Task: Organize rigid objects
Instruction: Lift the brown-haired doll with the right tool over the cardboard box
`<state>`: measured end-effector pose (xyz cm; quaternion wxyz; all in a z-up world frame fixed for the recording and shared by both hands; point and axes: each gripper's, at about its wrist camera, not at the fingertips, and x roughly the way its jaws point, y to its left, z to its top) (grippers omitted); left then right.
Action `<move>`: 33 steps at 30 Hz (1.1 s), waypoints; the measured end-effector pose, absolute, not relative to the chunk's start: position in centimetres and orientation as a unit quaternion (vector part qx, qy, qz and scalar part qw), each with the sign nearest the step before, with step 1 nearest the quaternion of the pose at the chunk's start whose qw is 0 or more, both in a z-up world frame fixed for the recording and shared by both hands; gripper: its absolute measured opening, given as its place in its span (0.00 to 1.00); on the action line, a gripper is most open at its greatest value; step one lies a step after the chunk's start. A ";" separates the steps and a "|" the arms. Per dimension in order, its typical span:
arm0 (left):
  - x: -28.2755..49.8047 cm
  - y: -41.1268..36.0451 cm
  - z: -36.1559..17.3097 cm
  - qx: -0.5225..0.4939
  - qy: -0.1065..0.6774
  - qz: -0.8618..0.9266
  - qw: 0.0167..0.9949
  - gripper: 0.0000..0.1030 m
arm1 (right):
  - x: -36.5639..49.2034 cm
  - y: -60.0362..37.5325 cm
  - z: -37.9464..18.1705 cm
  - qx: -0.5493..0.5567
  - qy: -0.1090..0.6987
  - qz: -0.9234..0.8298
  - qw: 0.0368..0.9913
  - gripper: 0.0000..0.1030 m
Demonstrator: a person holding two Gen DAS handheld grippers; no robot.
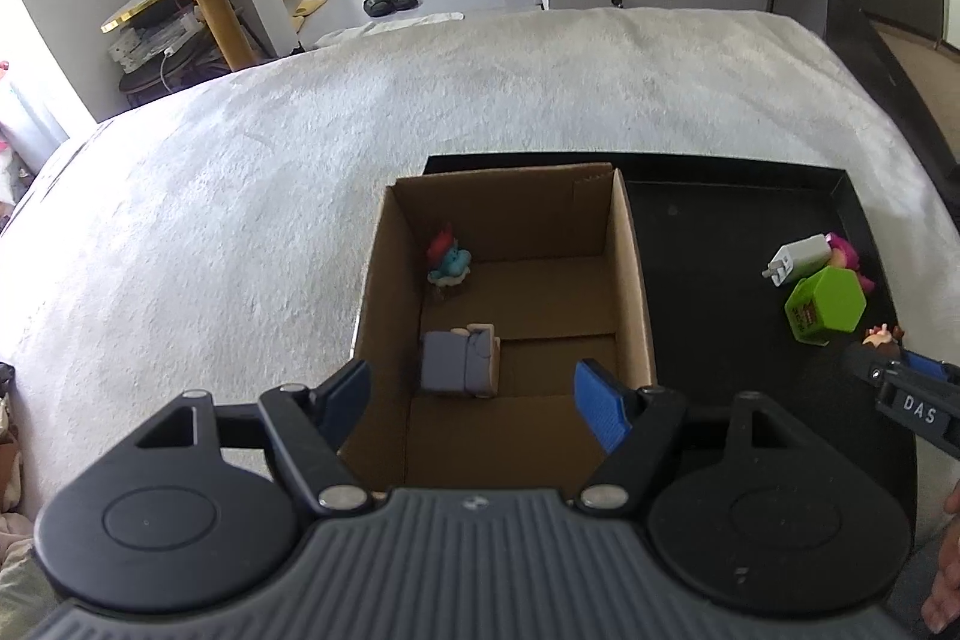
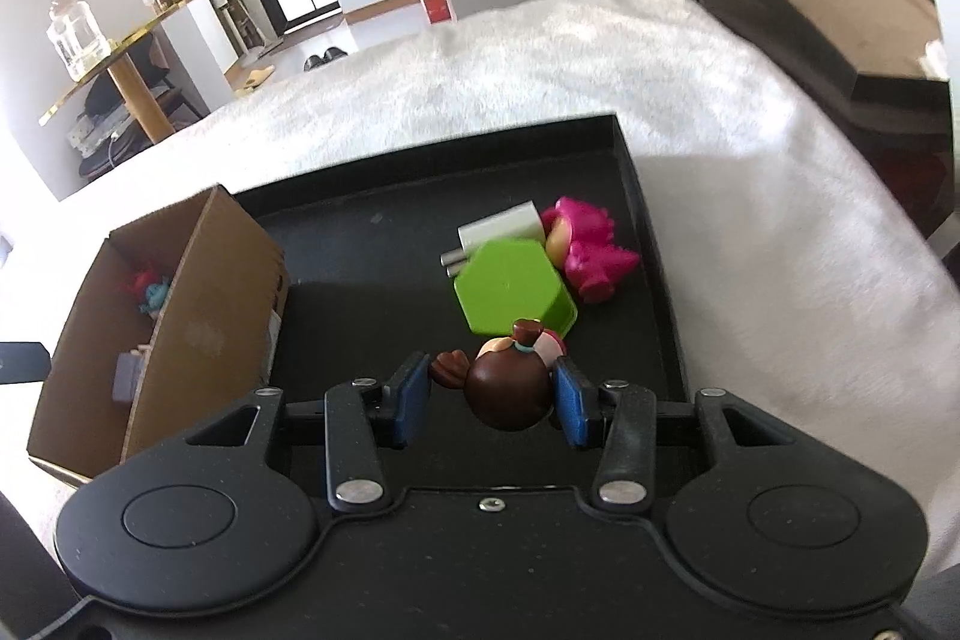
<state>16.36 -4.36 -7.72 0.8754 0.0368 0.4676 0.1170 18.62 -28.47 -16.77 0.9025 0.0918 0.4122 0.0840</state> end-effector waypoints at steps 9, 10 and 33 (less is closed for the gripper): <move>16.2 -1.6 -6.5 0.020 0.461 0.126 0.878 0.72 | 18.4 -26.7 -13.9 0.076 0.393 0.084 0.912 0.42; 16.1 -1.1 -6.3 0.013 0.460 0.125 0.879 0.72 | 18.4 -26.4 -13.6 0.074 0.392 0.085 0.913 0.42; 16.1 4.7 -7.3 -0.024 0.466 0.103 0.879 0.70 | 18.8 -19.4 -9.3 0.021 0.364 0.113 0.924 0.42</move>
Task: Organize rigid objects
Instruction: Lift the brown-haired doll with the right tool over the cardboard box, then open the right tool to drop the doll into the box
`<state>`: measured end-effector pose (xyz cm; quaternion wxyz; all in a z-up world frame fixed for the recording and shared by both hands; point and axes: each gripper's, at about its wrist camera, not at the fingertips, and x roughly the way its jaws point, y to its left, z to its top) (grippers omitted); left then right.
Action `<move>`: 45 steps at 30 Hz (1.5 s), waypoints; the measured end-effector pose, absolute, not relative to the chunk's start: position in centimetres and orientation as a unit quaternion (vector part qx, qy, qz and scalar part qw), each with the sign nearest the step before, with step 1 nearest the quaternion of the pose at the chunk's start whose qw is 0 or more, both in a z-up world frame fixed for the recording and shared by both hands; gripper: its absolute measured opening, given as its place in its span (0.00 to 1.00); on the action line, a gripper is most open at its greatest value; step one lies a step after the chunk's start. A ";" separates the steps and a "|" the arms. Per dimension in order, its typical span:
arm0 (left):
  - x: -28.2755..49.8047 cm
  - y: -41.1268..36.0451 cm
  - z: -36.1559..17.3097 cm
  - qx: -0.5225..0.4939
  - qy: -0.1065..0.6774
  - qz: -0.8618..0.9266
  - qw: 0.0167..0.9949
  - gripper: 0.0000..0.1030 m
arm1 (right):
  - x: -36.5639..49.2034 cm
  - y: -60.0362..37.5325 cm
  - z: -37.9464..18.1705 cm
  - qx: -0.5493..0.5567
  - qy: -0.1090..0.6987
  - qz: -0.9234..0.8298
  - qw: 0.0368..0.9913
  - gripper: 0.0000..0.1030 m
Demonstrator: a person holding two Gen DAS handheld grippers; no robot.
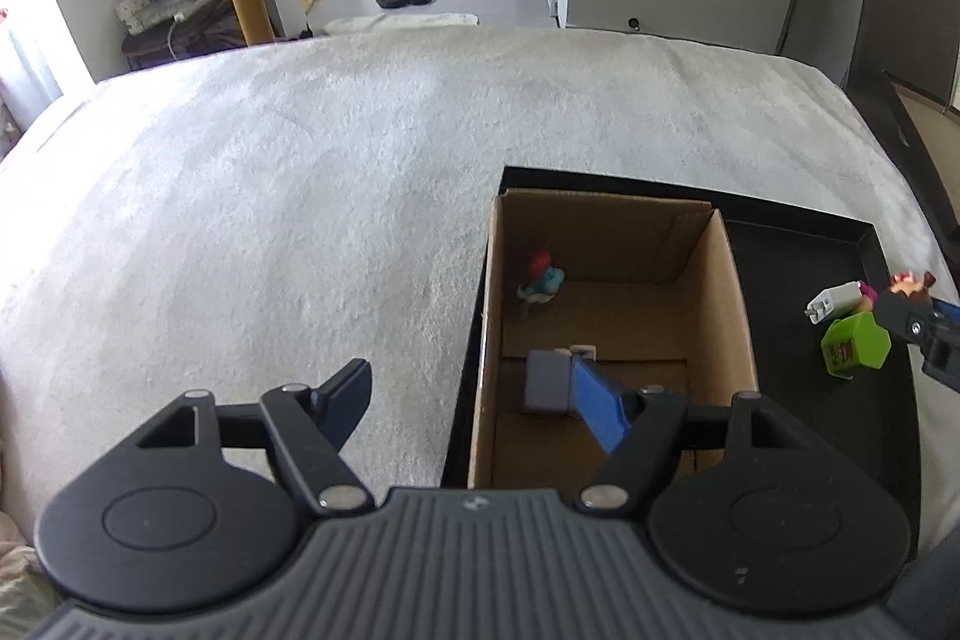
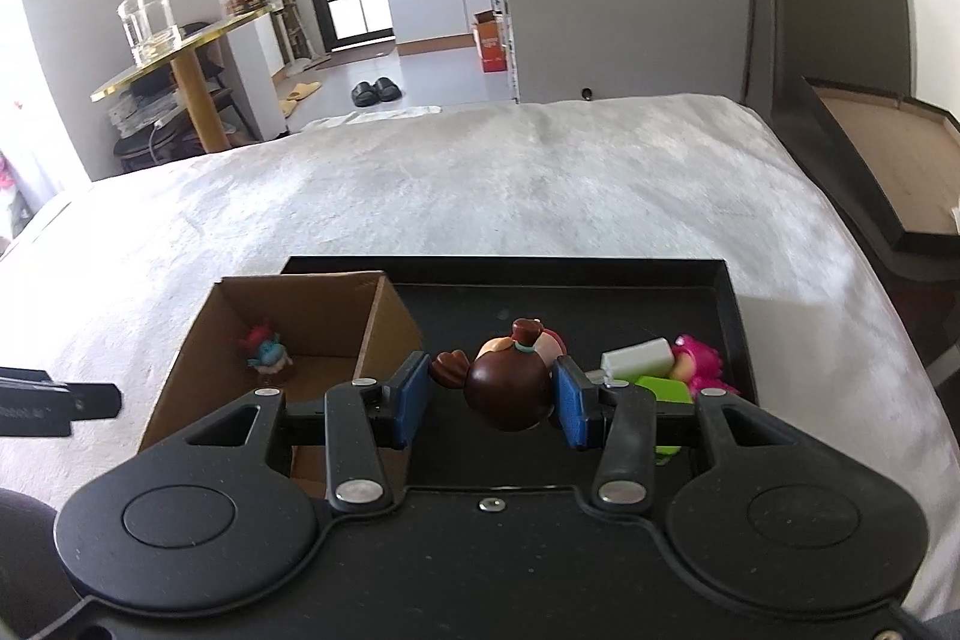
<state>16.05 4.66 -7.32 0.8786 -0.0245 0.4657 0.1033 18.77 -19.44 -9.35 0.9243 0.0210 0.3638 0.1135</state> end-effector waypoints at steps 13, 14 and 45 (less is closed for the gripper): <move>17.5 6.6 -10.4 -0.074 0.492 0.065 0.865 0.52 | 19.9 -14.7 -9.3 -0.005 0.366 0.136 0.920 0.42; 17.6 6.8 -10.6 -0.078 0.494 0.065 0.864 0.51 | 20.0 -14.2 -9.4 -0.008 0.367 0.139 0.920 0.42; 19.1 9.9 -13.1 -0.159 0.505 0.070 0.846 0.08 | 22.6 -5.2 -9.6 -0.014 0.402 0.209 0.891 0.42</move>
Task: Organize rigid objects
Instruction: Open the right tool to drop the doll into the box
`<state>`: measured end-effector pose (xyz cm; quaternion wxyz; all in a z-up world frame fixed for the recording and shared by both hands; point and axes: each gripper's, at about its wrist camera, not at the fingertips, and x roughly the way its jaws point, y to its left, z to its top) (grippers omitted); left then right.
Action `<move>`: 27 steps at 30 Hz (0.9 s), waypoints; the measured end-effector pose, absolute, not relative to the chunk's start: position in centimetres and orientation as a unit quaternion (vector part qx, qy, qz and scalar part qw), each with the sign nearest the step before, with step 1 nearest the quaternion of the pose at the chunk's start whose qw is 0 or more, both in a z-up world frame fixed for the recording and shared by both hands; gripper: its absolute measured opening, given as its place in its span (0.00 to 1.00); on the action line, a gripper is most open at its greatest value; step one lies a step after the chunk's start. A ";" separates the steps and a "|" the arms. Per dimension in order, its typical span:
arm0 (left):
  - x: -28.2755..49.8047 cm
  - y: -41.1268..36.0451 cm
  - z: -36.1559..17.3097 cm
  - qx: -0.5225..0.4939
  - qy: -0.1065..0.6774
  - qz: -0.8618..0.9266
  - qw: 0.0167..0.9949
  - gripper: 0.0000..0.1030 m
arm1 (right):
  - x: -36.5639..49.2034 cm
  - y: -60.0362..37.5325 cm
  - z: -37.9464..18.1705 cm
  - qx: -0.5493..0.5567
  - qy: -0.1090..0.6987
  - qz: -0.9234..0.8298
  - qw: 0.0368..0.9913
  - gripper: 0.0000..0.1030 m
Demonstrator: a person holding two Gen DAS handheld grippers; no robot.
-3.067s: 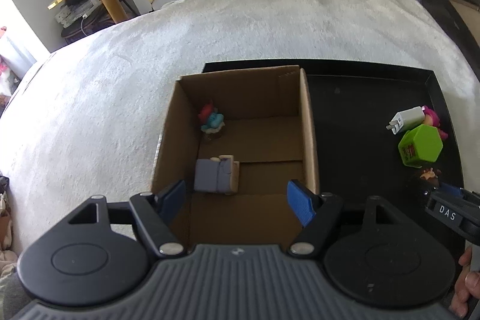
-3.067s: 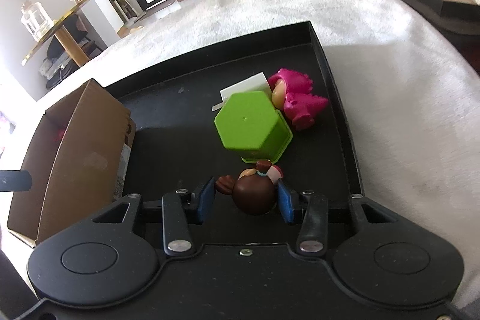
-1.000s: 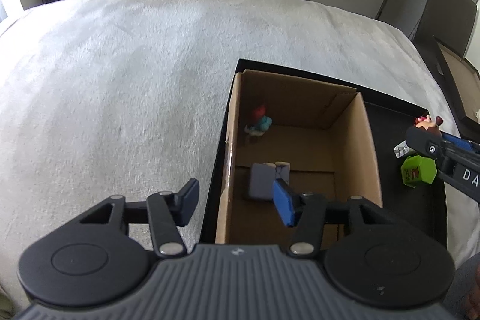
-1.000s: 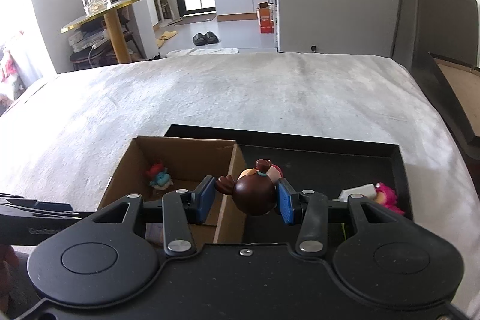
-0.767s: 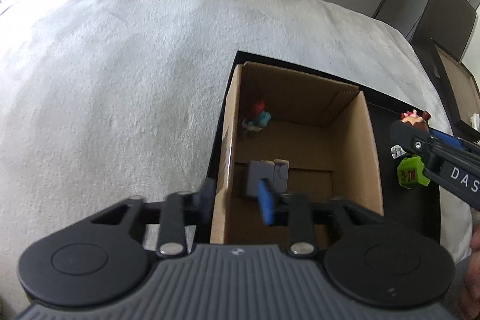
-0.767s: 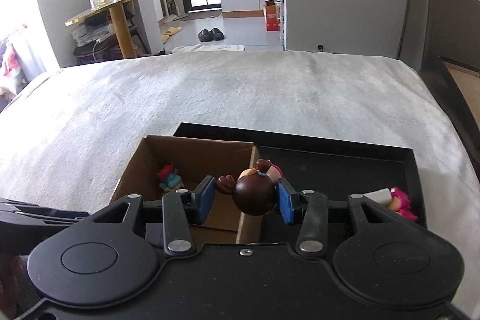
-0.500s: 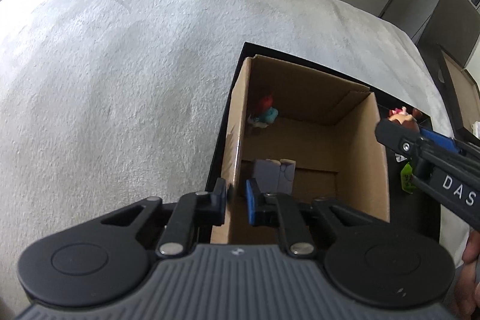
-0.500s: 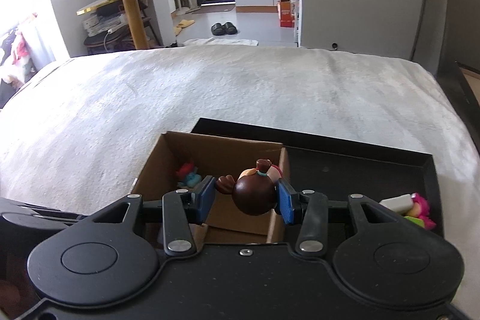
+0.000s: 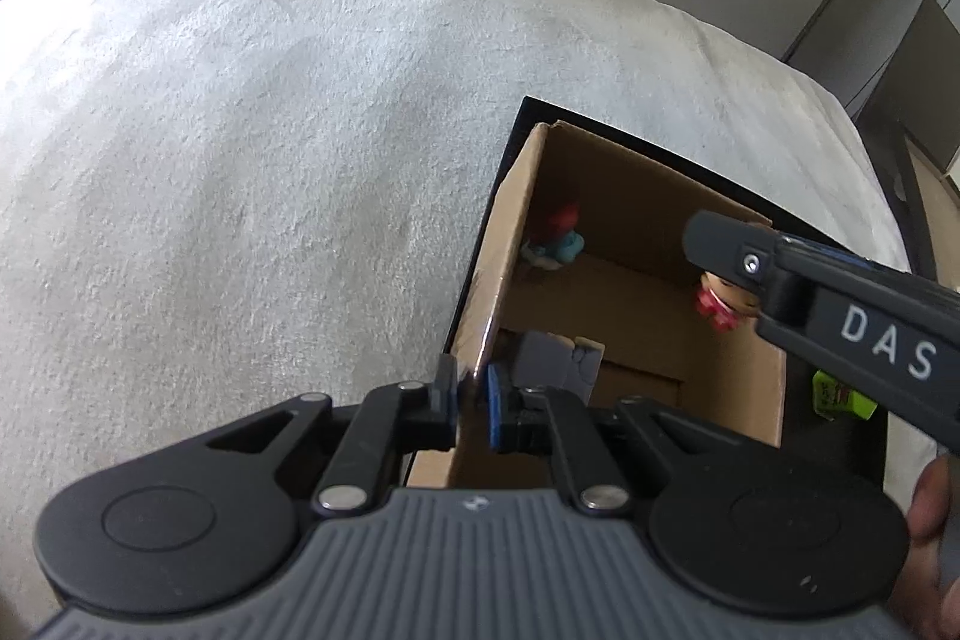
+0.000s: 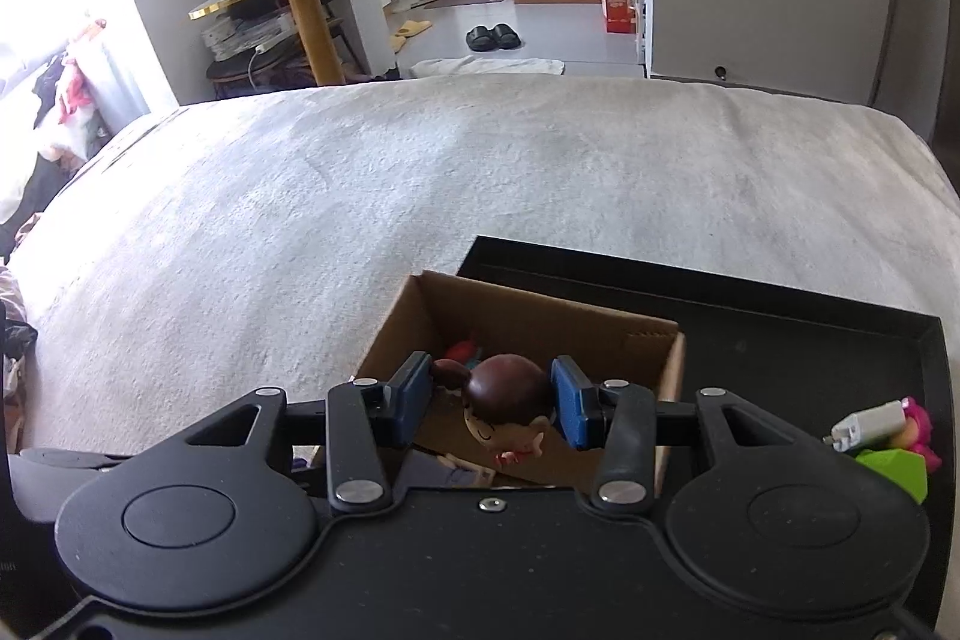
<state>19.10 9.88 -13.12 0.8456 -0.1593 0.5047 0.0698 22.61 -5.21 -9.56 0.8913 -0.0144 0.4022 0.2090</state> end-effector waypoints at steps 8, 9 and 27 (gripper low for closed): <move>18.9 10.1 -13.0 -0.169 0.506 0.070 0.843 0.09 | 22.2 -5.4 -9.2 -0.010 0.396 0.196 0.897 0.48; 18.9 10.1 -13.0 -0.168 0.506 0.069 0.843 0.09 | 22.1 -5.6 -9.2 -0.008 0.397 0.192 0.897 0.48; 17.7 8.5 -11.5 -0.120 0.492 0.097 0.857 0.11 | 19.5 -11.5 -9.1 0.013 0.383 0.146 0.912 0.67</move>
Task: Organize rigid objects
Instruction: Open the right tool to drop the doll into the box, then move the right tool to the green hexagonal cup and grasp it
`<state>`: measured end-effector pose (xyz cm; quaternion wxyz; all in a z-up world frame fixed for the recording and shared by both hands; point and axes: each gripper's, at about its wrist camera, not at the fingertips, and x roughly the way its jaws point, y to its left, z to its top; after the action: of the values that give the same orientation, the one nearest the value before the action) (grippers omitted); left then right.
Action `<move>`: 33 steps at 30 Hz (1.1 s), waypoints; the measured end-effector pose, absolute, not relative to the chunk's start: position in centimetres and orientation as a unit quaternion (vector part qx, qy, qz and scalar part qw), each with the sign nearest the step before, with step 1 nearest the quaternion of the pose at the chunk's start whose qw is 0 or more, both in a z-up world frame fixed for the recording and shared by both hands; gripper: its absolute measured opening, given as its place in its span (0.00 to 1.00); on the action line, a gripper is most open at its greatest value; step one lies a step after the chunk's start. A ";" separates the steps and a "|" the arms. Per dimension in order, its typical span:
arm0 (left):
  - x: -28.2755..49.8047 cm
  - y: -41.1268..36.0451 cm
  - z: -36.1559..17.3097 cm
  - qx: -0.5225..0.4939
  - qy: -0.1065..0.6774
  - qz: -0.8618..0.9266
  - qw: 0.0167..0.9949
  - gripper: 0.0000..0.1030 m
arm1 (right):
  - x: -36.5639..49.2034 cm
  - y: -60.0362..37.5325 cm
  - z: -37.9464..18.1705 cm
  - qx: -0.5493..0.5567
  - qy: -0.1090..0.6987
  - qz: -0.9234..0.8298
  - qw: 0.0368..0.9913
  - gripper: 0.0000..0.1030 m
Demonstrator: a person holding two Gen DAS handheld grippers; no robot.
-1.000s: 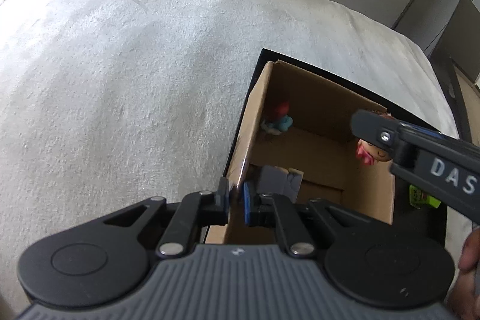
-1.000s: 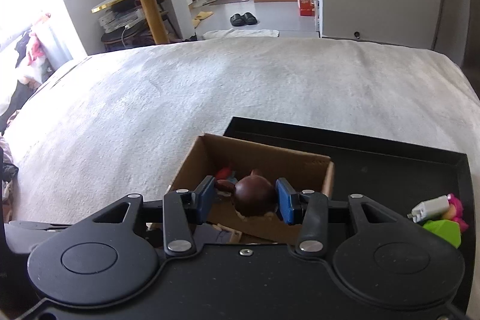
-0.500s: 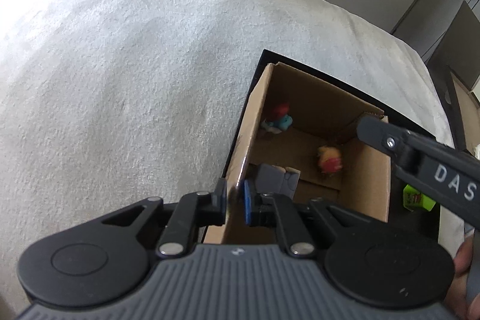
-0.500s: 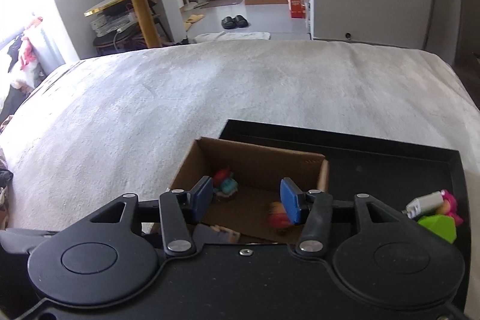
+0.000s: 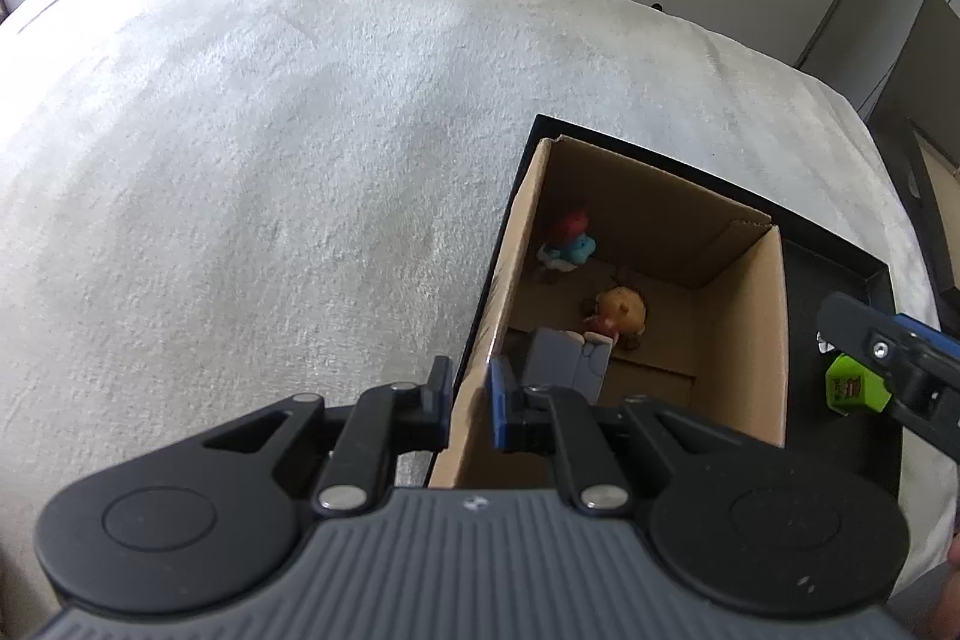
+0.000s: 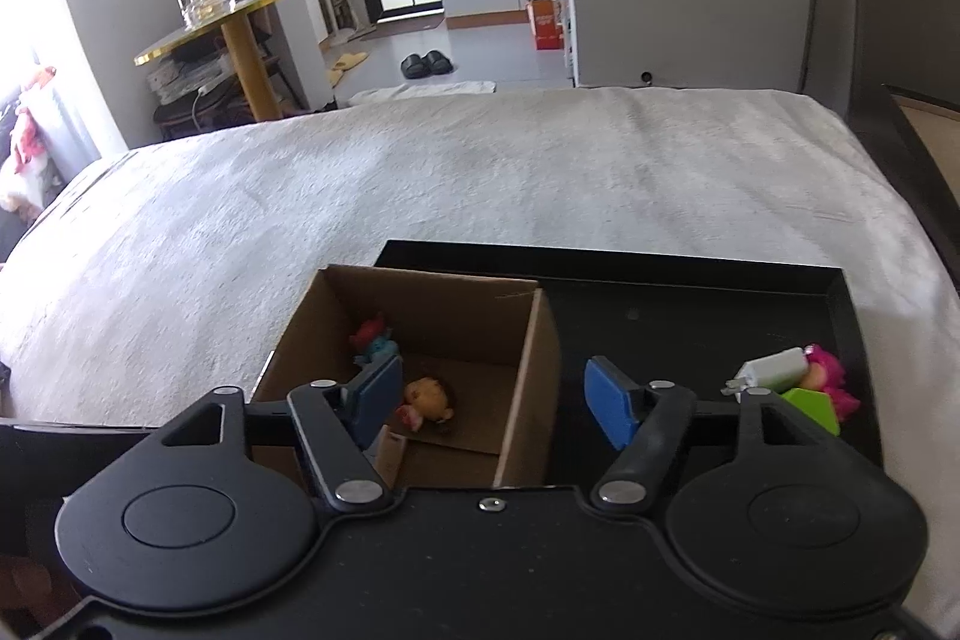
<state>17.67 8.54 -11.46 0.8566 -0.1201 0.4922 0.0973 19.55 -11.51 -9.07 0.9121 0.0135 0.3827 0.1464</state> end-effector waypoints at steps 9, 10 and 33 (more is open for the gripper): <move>16.7 6.3 -9.7 -0.062 0.479 0.113 0.868 0.26 | 18.5 -15.2 -9.1 0.027 0.369 0.122 0.921 0.76; 16.6 6.0 -9.5 -0.054 0.476 0.114 0.870 0.31 | 18.4 -15.7 -9.1 0.031 0.367 0.120 0.922 0.77; 15.0 -0.9 -5.3 0.025 0.393 0.152 0.907 0.61 | 17.0 -25.4 -10.5 0.087 0.334 0.096 0.933 0.95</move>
<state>14.96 -0.92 -5.35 0.9067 0.0251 0.3927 0.1517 17.01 -25.44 -10.47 0.9335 0.0869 0.3344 0.0961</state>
